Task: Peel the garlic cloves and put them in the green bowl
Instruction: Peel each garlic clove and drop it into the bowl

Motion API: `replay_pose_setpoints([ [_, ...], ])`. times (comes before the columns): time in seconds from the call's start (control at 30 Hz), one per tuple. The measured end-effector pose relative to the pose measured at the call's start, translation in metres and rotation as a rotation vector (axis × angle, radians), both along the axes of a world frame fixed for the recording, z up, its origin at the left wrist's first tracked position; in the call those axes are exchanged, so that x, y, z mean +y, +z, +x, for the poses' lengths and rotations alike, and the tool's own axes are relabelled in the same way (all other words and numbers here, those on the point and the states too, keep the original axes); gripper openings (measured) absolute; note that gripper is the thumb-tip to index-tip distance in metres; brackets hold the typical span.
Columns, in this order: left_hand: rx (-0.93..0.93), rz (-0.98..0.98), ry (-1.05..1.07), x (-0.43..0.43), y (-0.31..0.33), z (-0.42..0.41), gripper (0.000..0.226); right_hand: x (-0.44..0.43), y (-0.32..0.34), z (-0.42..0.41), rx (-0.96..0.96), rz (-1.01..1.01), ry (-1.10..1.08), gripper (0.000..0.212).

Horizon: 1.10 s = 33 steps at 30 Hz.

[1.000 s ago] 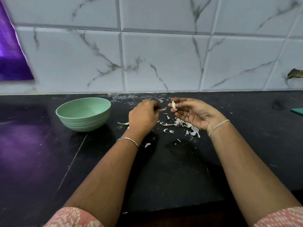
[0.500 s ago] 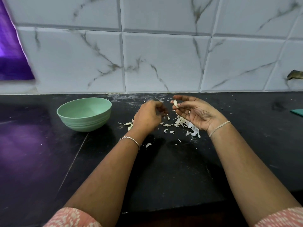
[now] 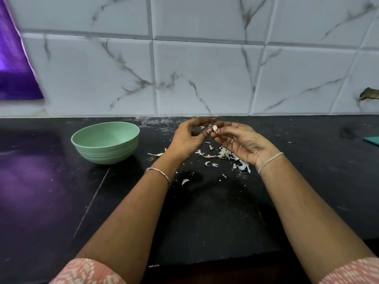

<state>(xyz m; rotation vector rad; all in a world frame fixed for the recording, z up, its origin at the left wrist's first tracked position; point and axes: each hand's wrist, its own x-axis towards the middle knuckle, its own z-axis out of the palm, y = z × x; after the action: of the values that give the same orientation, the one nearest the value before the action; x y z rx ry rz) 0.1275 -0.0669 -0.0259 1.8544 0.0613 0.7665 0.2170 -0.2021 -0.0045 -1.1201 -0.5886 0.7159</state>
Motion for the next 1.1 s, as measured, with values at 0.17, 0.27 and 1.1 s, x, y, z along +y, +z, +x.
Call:
replay_pose_setpoints([
  [0.17, -0.049, 0.054, 0.066, 0.005, -0.004, 0.006, 0.017, -0.001, 0.001, 0.0, 0.03, 0.007, 0.04, 0.026],
  [0.27, -0.049, 0.038, 0.08, 0.005, -0.005, 0.006, 0.016, -0.004, 0.003, 0.0, 0.018, 0.003, 0.068, 0.024],
  [1.1, -0.038, 0.147, 0.075, 0.009, -0.002, -0.005, 0.018, 0.003, -0.005, 0.001, 0.014, -0.031, 0.067, 0.019],
])
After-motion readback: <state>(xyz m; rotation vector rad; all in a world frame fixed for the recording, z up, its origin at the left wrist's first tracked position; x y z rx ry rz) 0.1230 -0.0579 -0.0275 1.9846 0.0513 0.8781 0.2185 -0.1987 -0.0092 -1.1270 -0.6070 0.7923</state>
